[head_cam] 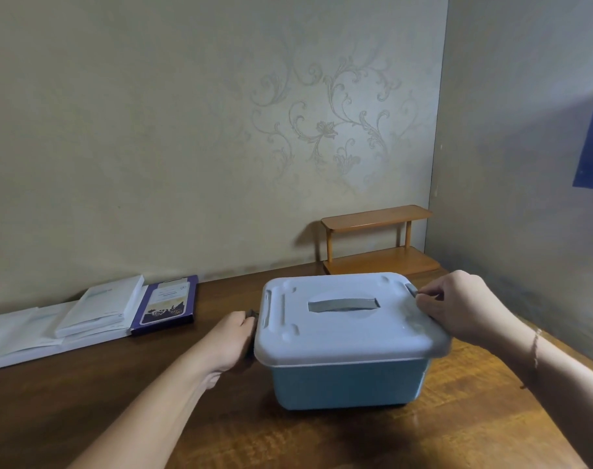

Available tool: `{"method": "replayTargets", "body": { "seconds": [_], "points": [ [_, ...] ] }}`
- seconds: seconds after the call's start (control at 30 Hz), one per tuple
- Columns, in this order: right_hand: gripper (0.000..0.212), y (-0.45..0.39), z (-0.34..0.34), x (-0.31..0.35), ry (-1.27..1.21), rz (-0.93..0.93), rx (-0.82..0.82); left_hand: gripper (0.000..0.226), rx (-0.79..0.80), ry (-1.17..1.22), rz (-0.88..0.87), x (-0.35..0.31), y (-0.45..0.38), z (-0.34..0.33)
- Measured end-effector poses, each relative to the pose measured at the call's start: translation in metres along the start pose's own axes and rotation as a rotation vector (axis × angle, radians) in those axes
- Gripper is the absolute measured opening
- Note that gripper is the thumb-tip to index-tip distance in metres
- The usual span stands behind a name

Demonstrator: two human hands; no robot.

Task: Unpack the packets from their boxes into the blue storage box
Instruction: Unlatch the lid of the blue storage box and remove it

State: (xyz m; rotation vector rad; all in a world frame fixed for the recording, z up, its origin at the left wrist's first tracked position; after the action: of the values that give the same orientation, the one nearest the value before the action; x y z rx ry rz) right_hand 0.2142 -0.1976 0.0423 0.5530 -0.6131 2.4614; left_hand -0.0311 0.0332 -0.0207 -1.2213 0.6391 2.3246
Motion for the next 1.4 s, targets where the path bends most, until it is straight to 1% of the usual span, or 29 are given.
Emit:
{"method": "replayTargets", "body": {
  "seconds": [0.07,0.1,0.17,0.27,0.37,0.4,0.43,0.5,0.53,0.57,0.6,0.63,0.67,0.73,0.8,0.87,0.9,0.93,1.0,1.03,1.07,1.1,1.17,1.2,1.27,1.3,1.37,1.4],
  "points": [
    [0.047,0.002,-0.002,-0.007,-0.122,-0.021,-0.018,0.038,0.020,0.044,0.003,0.006,0.005,0.001],
    [0.050,0.004,-0.003,-0.010,-0.166,-0.028,-0.019,0.038,0.030,0.065,-0.009,0.009,0.007,0.001],
    [0.046,0.010,-0.009,-0.016,-0.212,-0.050,0.002,0.039,0.038,0.085,-0.028,0.013,0.008,0.003],
    [0.031,0.022,-0.024,-0.029,-0.329,-0.114,0.024,0.037,0.036,0.130,-0.051,0.018,0.010,0.005],
    [0.020,0.031,-0.032,-0.041,-0.484,-0.200,-0.019,0.028,0.027,0.173,-0.051,0.023,0.014,0.004],
    [0.018,0.031,-0.030,-0.041,-0.467,-0.190,-0.058,0.032,-0.014,0.178,-0.072,0.026,0.014,0.007],
    [0.020,0.031,-0.023,-0.041,-0.398,-0.157,-0.124,0.036,-0.089,0.149,-0.129,0.023,0.015,0.013],
    [0.029,0.031,-0.005,-0.032,-0.264,-0.036,-0.268,0.034,-0.243,0.059,-0.285,0.009,0.023,0.026],
    [0.035,0.032,0.001,-0.026,-0.248,0.020,-0.274,0.035,-0.277,0.045,-0.334,0.003,0.027,0.029],
    [0.040,0.032,0.001,-0.020,-0.250,0.057,-0.221,0.038,-0.279,0.031,-0.355,-0.001,0.030,0.030],
    [0.046,0.033,-0.003,-0.013,-0.250,0.073,-0.133,0.042,-0.260,0.026,-0.353,-0.004,0.032,0.030],
    [0.053,0.034,-0.008,-0.009,-0.247,0.075,-0.051,0.043,-0.236,0.020,-0.340,-0.005,0.033,0.029],
    [0.059,0.035,-0.013,-0.008,-0.240,0.065,0.003,0.038,-0.210,0.021,-0.328,-0.004,0.034,0.026],
    [0.065,0.035,-0.018,-0.010,-0.254,0.024,0.021,0.027,-0.139,0.073,-0.303,-0.005,0.038,0.019],
    [0.066,0.035,-0.018,-0.009,-0.283,-0.012,0.005,0.025,-0.037,0.172,-0.286,-0.005,0.042,0.012],
    [0.067,0.037,-0.018,-0.005,-0.316,-0.005,0.025,0.022,0.043,0.252,-0.273,-0.005,0.045,0.010],
    [0.065,0.038,-0.017,-0.002,-0.343,-0.008,0.035,0.026,0.071,0.272,-0.271,-0.004,0.046,0.010],
    [0.059,0.040,-0.014,0.001,-0.378,-0.013,0.041,0.039,0.090,0.289,-0.284,-0.004,0.046,0.012],
    [0.037,0.038,-0.003,0.014,-0.483,0.009,0.048,0.070,0.097,0.325,-0.322,-0.009,0.046,0.019],
    [0.032,0.035,0.005,0.022,-0.528,0.031,0.043,0.077,0.095,0.339,-0.338,-0.015,0.045,0.024],
    [0.030,0.029,0.014,0.030,-0.554,0.054,0.016,0.078,0.107,0.340,-0.359,-0.025,0.043,0.029],
    [0.030,0.019,0.024,0.036,-0.570,0.078,-0.023,0.075,0.128,0.323,-0.376,-0.037,0.041,0.032],
    [0.035,-0.010,0.036,0.044,-0.554,0.107,-0.078,0.061,0.146,0.327,-0.392,-0.060,0.028,0.038],
    [0.040,-0.028,0.037,0.045,-0.540,0.097,-0.083,0.054,0.133,0.371,-0.374,-0.069,0.017,0.044],
    [0.053,-0.065,0.028,0.040,-0.514,0.024,-0.022,0.045,0.099,0.470,-0.312,-0.081,-0.007,0.053],
    [0.054,-0.083,0.018,0.034,-0.524,-0.024,0.036,0.049,0.087,0.491,-0.283,-0.082,-0.021,0.055],
    [0.057,-0.108,-0.008,0.022,-0.559,-0.091,0.177,0.071,0.067,0.479,-0.225,-0.078,-0.051,0.056],
    [0.058,-0.117,-0.022,0.015,-0.568,-0.109,0.241,0.078,0.055,0.448,-0.200,-0.074,-0.064,0.056]
  ]
}}
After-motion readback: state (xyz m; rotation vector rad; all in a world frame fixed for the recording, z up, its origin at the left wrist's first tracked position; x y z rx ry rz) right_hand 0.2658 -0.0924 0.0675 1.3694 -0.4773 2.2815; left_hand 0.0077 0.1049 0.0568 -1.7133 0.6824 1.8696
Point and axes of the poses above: each hand's wrist, its own y-axis away from the middle knuckle, its own z-axis out of the back of the hand, x = y × z, the point moved 7 cm from there along -y, towards the middle knuckle, and after that the axes turned 8 degrees about z, right-handed, at the moved point
